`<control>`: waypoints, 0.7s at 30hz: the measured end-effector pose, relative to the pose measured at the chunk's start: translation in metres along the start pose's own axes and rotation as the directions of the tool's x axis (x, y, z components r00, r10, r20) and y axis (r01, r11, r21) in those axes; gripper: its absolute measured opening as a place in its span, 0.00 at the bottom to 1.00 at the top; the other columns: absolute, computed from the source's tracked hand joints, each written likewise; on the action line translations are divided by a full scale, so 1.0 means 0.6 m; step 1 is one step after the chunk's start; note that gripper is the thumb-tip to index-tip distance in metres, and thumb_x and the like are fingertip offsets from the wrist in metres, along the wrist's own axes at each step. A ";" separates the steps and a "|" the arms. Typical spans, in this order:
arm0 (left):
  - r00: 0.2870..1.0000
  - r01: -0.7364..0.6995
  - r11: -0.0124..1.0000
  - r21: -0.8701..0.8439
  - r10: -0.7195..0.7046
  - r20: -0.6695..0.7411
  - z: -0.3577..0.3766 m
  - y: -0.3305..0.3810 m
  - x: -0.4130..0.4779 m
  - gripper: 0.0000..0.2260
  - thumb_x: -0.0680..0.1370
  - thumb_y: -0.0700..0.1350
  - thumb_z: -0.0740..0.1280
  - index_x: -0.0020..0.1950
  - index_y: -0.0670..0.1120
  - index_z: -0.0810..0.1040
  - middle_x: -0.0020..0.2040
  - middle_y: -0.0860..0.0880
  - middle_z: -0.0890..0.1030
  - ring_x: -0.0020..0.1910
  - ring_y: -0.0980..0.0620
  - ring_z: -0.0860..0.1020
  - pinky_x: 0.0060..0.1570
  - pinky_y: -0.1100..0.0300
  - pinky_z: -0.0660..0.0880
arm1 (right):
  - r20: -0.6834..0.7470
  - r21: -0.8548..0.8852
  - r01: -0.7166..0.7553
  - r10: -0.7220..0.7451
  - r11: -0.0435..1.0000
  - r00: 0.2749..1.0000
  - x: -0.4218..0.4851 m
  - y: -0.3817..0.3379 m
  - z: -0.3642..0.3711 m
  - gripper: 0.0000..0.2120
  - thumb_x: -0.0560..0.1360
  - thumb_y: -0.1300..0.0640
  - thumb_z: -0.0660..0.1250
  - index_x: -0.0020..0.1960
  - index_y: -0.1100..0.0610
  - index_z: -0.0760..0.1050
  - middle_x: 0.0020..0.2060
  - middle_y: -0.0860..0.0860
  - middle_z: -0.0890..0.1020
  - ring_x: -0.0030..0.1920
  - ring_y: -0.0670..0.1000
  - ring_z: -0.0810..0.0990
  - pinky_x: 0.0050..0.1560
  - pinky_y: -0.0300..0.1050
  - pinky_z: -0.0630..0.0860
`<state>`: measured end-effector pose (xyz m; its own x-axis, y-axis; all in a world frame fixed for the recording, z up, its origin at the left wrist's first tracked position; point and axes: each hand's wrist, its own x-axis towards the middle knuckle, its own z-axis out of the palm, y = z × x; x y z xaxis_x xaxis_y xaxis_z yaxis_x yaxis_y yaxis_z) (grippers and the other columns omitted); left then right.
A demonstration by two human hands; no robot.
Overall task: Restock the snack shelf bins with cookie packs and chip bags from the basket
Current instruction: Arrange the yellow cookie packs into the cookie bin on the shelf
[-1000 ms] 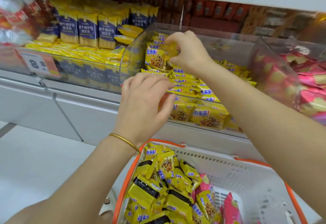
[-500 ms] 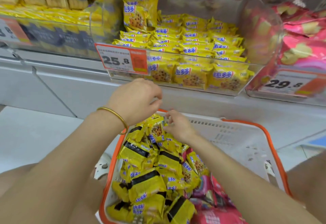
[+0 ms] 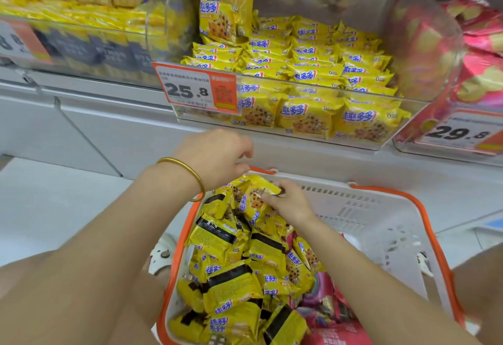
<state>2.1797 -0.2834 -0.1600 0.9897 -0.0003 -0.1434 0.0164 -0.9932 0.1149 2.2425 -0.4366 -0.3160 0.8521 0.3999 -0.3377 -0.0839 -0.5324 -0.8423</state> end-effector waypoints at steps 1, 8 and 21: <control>1.000 0.006 1.000 -0.007 -0.006 0.024 0.003 0.000 0.000 0.14 0.78 0.52 0.62 0.63 0.52 0.73 0.60 0.53 0.77 0.56 0.52 0.75 0.53 0.56 0.73 | 0.016 0.143 -0.044 0.042 0.989 0.999 -0.013 -0.009 -0.017 0.07 0.74 0.60 0.70 0.43 0.56 0.71 0.43 0.57 0.80 0.40 0.54 0.79 0.40 0.50 0.78; 0.981 0.087 0.925 -0.369 -0.014 0.195 0.006 0.025 -0.004 0.23 0.75 0.50 0.69 0.68 0.50 0.67 0.58 0.49 0.77 0.48 0.54 0.75 0.47 0.64 0.71 | 0.163 0.647 -0.104 -0.005 0.756 0.987 -0.109 -0.082 -0.093 0.12 0.73 0.68 0.67 0.54 0.60 0.70 0.43 0.56 0.81 0.36 0.50 0.81 0.35 0.42 0.80; 0.582 -0.222 0.856 -0.467 -0.268 -0.768 -0.092 -0.016 -0.027 0.12 0.76 0.46 0.62 0.59 0.46 0.75 0.54 0.50 0.78 0.52 0.55 0.76 0.52 0.62 0.72 | -0.157 0.180 0.547 -0.525 0.818 0.837 -0.076 -0.376 -0.200 0.10 0.70 0.56 0.74 0.45 0.50 0.74 0.37 0.54 0.79 0.35 0.52 0.77 0.30 0.45 0.73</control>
<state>2.1715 -0.2675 -0.1046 0.6810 0.3551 0.6404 -0.1395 -0.7956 0.5895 2.2846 -0.4246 -0.0603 0.8382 0.4965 0.2256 0.3042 -0.0823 -0.9490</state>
